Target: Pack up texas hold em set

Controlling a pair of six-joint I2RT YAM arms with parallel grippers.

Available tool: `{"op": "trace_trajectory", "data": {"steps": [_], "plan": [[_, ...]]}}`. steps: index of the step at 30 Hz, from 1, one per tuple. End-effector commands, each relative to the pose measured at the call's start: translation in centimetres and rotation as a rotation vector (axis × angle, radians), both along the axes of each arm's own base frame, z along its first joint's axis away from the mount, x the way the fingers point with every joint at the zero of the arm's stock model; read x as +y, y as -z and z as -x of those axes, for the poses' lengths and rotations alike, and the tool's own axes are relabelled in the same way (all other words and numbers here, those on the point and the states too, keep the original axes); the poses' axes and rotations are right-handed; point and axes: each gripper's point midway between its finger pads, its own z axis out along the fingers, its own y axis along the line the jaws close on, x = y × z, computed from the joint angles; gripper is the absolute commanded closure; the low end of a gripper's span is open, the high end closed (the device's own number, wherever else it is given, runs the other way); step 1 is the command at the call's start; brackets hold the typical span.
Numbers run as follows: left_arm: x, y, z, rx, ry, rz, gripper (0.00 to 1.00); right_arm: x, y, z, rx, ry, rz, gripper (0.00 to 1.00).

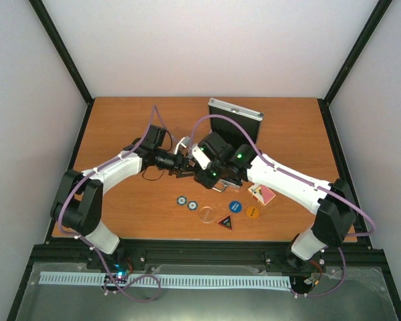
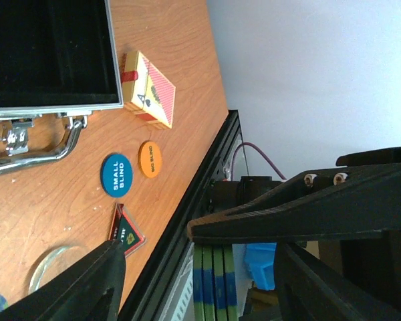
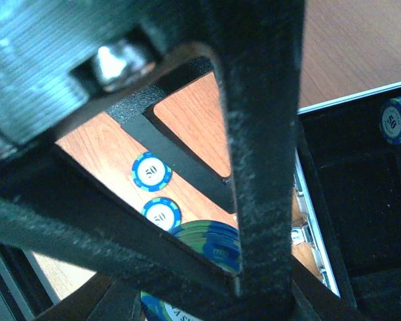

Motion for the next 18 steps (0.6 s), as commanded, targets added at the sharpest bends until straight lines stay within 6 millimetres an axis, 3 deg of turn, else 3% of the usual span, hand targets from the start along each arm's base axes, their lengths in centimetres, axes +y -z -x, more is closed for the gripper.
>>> {"op": "trace_trajectory", "data": {"steps": [1,6,18], "plan": [[-0.5,-1.8,-0.8,-0.055,0.024,0.056,0.41,-0.1,-1.6,-0.5,-0.035,0.015,-0.04,0.92],[-0.5,-1.2,-0.3,-0.033,0.037,0.077,0.52,0.0,-1.6,-0.6,-0.04,0.015,-0.038,0.92],[0.1,-2.0,1.6,-0.047,0.062,0.107,0.51,0.1,-1.3,-1.0,-0.049,0.012,-0.016,0.92]]}}
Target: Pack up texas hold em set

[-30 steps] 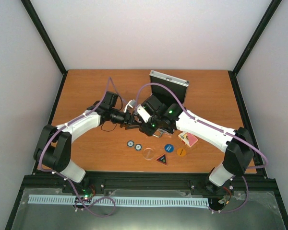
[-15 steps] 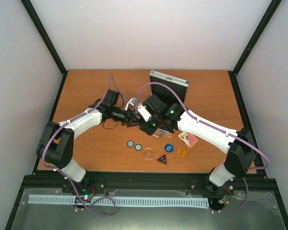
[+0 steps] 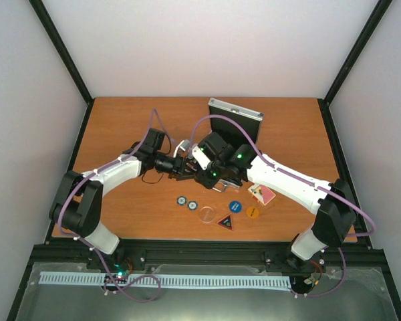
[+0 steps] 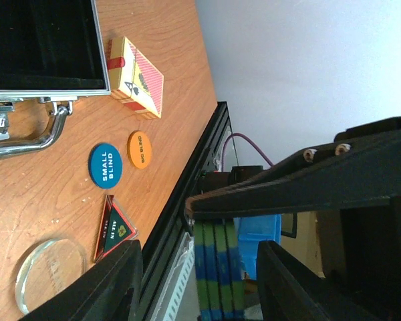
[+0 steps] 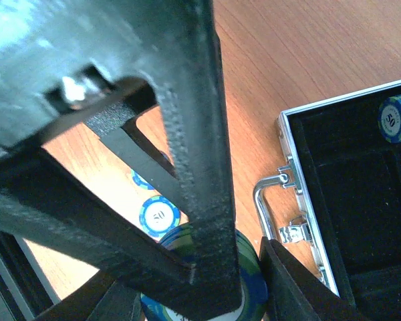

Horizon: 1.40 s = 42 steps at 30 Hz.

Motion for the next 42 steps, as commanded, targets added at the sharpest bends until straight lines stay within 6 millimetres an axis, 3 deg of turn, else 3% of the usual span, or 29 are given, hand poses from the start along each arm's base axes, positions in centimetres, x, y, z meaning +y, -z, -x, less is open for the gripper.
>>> {"op": "trace_trajectory", "data": {"steps": [1,20,26,32,38,42], "plan": [[0.0,-2.4,0.6,-0.059,0.032,0.065,0.51,0.3,-1.2,-0.9,-0.041,0.006,-0.02,0.92],[-0.9,-2.1,3.3,-0.049,0.111,0.074,0.54,0.3,-0.9,-1.6,-0.05,0.015,-0.001,0.92],[-2.2,-2.0,3.8,-0.05,0.143,0.078,0.55,0.4,-1.0,-1.9,-0.051,0.016,-0.008,0.92],[-4.0,-2.5,4.5,-0.046,0.21,0.093,0.5,0.5,-0.9,-2.0,-0.05,0.01,-0.008,0.92],[-4.6,-2.4,4.9,-0.018,0.255,0.116,0.44,0.3,-0.9,-2.1,-0.053,0.003,0.009,0.92],[-4.6,-2.9,5.1,-0.015,0.278,0.129,0.51,0.2,-0.9,-2.2,-0.055,0.002,0.014,0.92]]}}
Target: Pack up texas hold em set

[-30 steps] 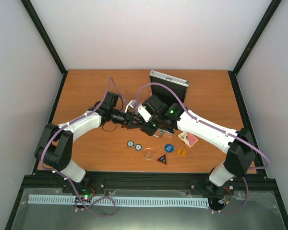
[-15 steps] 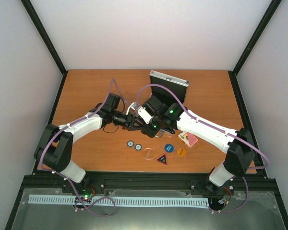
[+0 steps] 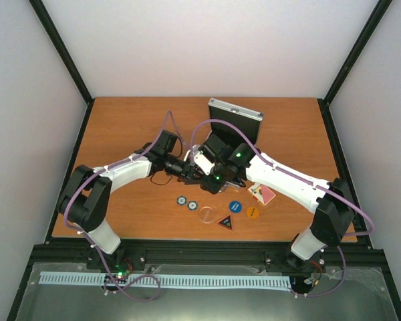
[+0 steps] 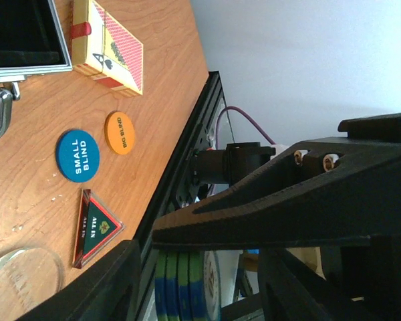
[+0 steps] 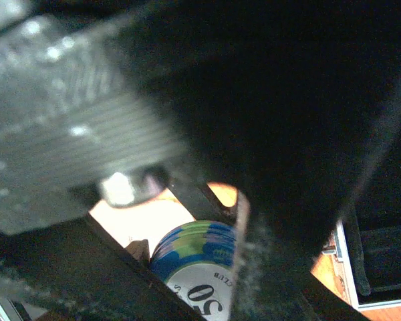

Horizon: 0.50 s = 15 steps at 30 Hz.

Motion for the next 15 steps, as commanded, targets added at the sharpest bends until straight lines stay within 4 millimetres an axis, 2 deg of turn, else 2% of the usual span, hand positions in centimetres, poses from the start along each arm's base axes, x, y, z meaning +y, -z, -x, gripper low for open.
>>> {"op": "trace_trajectory", "data": {"steps": [1,3,10,15], "plan": [[-1.6,-3.6,3.1,-0.01,0.169,0.122,0.53,2.0,-2.5,-4.0,-0.136,0.053,-0.097,0.92],[-1.6,-3.8,3.1,-0.01,0.179,0.131,0.59,2.0,-2.5,-4.1,-0.135,0.056,-0.095,0.92],[-1.4,-4.9,4.2,-0.025,0.223,0.164,0.67,1.6,-2.5,-4.5,-0.147,0.064,-0.082,0.92],[-1.6,-4.5,4.7,-0.014,0.241,0.166,0.83,1.2,-2.7,-5.2,-0.154,0.078,-0.083,0.92]]}}
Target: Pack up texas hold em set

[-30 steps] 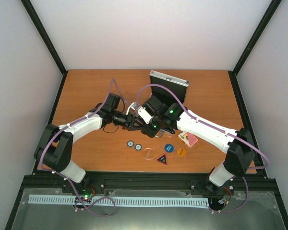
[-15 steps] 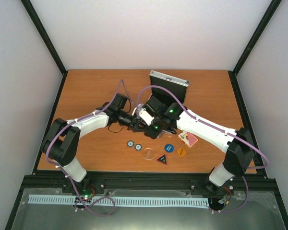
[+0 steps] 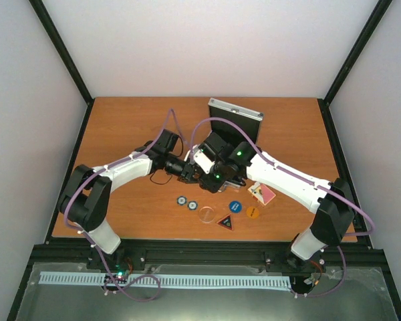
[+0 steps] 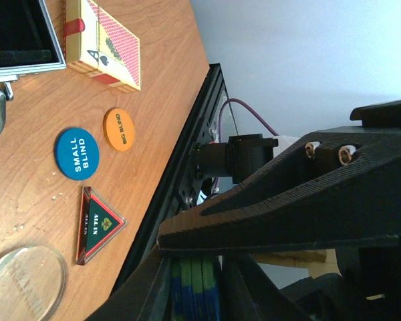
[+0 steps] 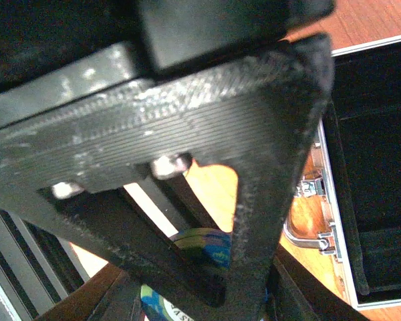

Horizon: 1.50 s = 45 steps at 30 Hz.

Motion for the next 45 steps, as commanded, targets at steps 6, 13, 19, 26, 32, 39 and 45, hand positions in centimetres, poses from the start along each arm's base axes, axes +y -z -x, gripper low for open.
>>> {"op": "trace_trajectory", "data": {"steps": [6,13,19,26,32,39,45], "plan": [[-1.8,-4.5,4.7,0.018,0.226,0.17,0.84,0.9,-1.6,-5.5,-0.147,0.085,-0.069,0.92],[-2.6,-4.7,6.1,0.019,0.272,0.178,0.64,0.9,-1.2,-5.9,-0.144,0.087,-0.069,0.92],[-3.5,-4.4,7.1,0.032,0.316,0.176,0.65,1.1,-1.3,-6.1,-0.144,0.088,-0.075,0.92],[-4.1,-4.4,7.9,0.052,0.365,0.191,0.79,1.1,-1.3,-6.3,-0.143,0.096,-0.079,0.92],[-3.3,-8.6,8.2,0.078,0.364,0.45,0.99,1.0,-1.1,-6.4,-0.143,0.1,-0.073,0.92],[-3.3,-6.0,6.0,0.162,0.283,0.391,0.99,0.8,-1.5,-6.5,-0.147,0.11,-0.08,0.92],[-0.5,-9.7,3.7,0.057,0.2,0.44,0.99,1.1,-1.5,-6.7,-0.144,0.113,-0.087,0.92]]}}
